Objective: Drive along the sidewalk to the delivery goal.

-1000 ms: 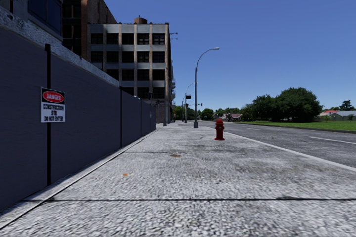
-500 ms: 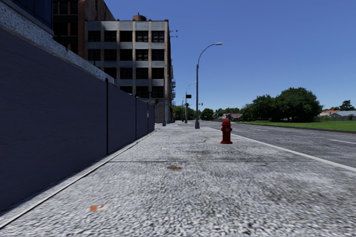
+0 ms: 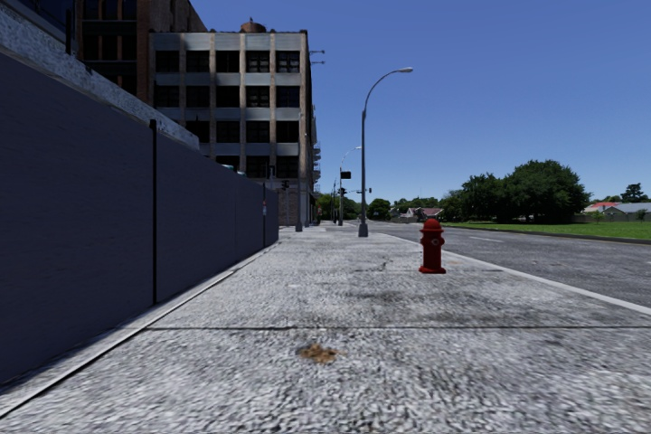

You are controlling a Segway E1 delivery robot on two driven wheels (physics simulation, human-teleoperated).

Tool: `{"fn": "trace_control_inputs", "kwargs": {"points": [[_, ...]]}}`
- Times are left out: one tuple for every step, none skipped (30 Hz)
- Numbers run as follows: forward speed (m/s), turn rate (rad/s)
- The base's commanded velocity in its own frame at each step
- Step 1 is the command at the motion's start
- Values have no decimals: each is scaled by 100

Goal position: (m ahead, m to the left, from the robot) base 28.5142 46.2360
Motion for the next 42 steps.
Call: {"fn": "trace_control_inputs", "kwargs": {"points": [[200, 0], [200, 0], [200, 0], [200, 0], [200, 0], [200, 0], [200, 0], [200, 0], [200, 0], [200, 0], [200, 0], [200, 0], [200, 0], [200, 0], [200, 0], [200, 0], [200, 0], [200, 0], [200, 0], [200, 0], [200, 0], [200, 0], [200, 0], [200, 0], [200, 0], [200, 0], [200, 0], [200, 0], [200, 0], [200, 0], [200, 0], [200, 0], [200, 0], [200, 0], [200, 0], [200, 0], [200, 0], [200, 0], [200, 0], [200, 0], [200, 0], [200, 0]]}}
